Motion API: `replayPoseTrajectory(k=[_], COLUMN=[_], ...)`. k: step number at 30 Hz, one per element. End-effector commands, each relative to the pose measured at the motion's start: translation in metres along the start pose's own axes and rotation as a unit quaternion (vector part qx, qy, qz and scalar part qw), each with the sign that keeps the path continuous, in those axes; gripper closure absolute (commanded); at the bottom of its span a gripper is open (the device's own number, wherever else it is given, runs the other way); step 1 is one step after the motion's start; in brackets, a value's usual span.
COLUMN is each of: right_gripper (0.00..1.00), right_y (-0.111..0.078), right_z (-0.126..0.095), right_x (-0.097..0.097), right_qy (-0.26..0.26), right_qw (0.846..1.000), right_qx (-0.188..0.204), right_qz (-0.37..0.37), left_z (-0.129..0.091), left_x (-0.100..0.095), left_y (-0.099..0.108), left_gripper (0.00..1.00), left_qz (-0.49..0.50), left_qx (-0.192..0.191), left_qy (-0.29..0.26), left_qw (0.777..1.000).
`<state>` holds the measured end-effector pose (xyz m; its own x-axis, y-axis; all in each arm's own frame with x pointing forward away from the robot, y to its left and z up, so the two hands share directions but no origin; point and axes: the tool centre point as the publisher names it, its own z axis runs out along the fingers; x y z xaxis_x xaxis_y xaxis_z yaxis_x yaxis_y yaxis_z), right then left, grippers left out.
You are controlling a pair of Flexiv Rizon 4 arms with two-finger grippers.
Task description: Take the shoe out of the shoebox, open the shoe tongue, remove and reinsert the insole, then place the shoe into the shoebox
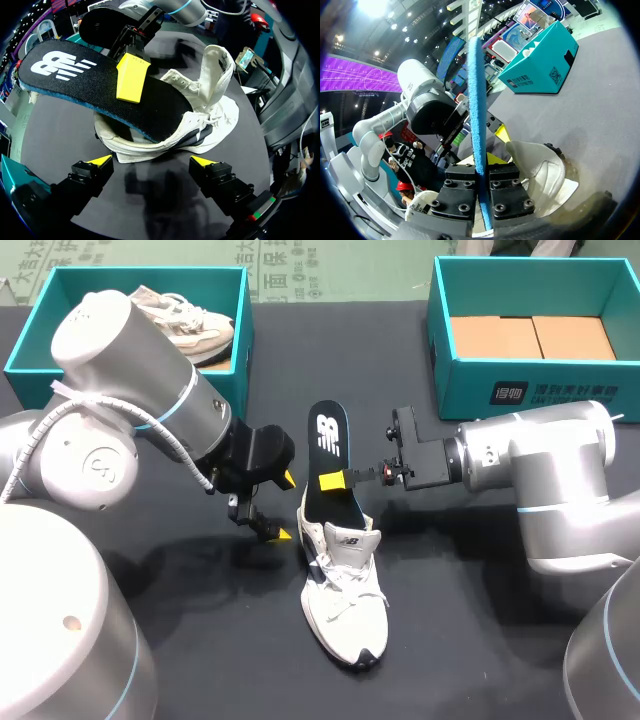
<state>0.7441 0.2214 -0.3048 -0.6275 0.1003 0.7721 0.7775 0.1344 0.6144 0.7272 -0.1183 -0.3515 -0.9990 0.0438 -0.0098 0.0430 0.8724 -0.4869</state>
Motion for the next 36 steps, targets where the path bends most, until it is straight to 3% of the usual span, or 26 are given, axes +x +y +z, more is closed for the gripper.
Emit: replayPoseTrajectory(k=[1, 18, 27, 28, 29, 32, 36], right_gripper=[1.00, 1.00, 1.00, 0.75, 0.68, 0.65, 0.68], right_y=[-0.005, -0.049, -0.047, -0.044, -0.041, -0.032, -0.024], right_z=[0.003, 0.013, 0.013, 0.013, 0.013, 0.014, 0.014], right_x=[-0.012, -0.014, -0.007, -0.006, -0.006, -0.003, -0.001], right_qy=[0.013, 0.017, 0.003, 0.001, 0.001, 0.000, -0.002], right_qw=[1.000, 0.998, 0.998, 0.998, 0.998, 0.999, 0.999], right_qx=[0.004, 0.014, 0.026, 0.025, 0.027, 0.032, 0.036], right_qz=[0.011, 0.063, 0.059, 0.055, 0.049, 0.035, 0.023], left_z=[0.000, 0.000, 0.000, 0.000, 0.000, 0.000, 0.000], left_x=[0.001, 0.001, 0.001, 0.001, 0.001, 0.001, 0.001], left_y=[0.000, 0.000, 0.000, 0.000, 0.000, 0.000, 0.000], left_gripper=[0.00, 0.00, 0.00, 0.00, 0.00, 0.00, 0.00], left_qz=[0.000, 0.000, 0.000, 0.000, 0.000, 0.000, 0.000], left_qx=[-0.001, -0.001, -0.001, -0.001, -0.001, -0.001, -0.001], left_qy=[-0.001, -0.001, -0.001, -0.001, -0.001, -0.001, -0.001], left_qw=[1.000, 1.000, 1.000, 1.000, 1.000, 1.000, 1.000])
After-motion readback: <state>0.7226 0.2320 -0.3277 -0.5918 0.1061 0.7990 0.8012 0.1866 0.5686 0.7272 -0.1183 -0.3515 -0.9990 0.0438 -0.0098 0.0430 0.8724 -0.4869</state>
